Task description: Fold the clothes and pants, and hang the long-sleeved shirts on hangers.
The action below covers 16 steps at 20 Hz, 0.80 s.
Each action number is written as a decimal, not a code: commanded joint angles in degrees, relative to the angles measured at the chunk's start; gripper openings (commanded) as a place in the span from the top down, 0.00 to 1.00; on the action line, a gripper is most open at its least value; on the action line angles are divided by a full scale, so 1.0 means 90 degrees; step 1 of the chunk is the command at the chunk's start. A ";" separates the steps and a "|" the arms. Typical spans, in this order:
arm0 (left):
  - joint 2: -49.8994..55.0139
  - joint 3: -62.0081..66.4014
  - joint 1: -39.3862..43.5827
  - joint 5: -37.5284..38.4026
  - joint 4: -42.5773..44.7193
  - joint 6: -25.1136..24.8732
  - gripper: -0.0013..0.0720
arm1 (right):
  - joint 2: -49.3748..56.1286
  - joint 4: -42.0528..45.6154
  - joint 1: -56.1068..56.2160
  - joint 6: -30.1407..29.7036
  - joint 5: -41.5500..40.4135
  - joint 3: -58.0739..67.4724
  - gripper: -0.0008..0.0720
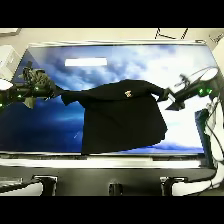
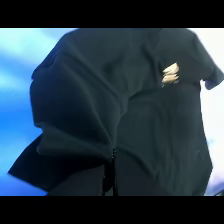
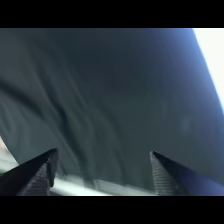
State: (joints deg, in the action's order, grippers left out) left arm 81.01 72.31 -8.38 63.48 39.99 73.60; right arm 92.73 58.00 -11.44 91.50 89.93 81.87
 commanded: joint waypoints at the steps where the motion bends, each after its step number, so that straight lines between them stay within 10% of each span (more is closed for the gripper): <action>1: 0.0017 -0.0012 -0.0051 0.0359 0.0452 -0.0010 0.95 | -0.1280 0.0158 0.0573 -0.0136 -0.0595 -0.2922 0.01; 6: 0.0017 -0.0012 -0.0051 0.0471 0.0593 -0.0032 0.95 | -0.2591 -0.1241 0.0784 -0.0243 -0.1955 -0.5802 0.02; 13: 0.0017 -0.0012 -0.0051 0.0449 0.0593 -0.0032 0.95 | -0.2608 -0.2662 0.0784 -0.0160 -0.3988 -0.6142 0.07; 16: 0.0017 -0.0012 -0.0053 0.0447 0.0593 -0.0032 0.95 | -0.2574 -0.2669 0.0784 0.0046 -0.4544 -0.6142 0.42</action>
State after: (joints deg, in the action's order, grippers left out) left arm 81.14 72.23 -8.80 67.57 45.19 73.32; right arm 69.58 36.34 -4.43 90.48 56.14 27.20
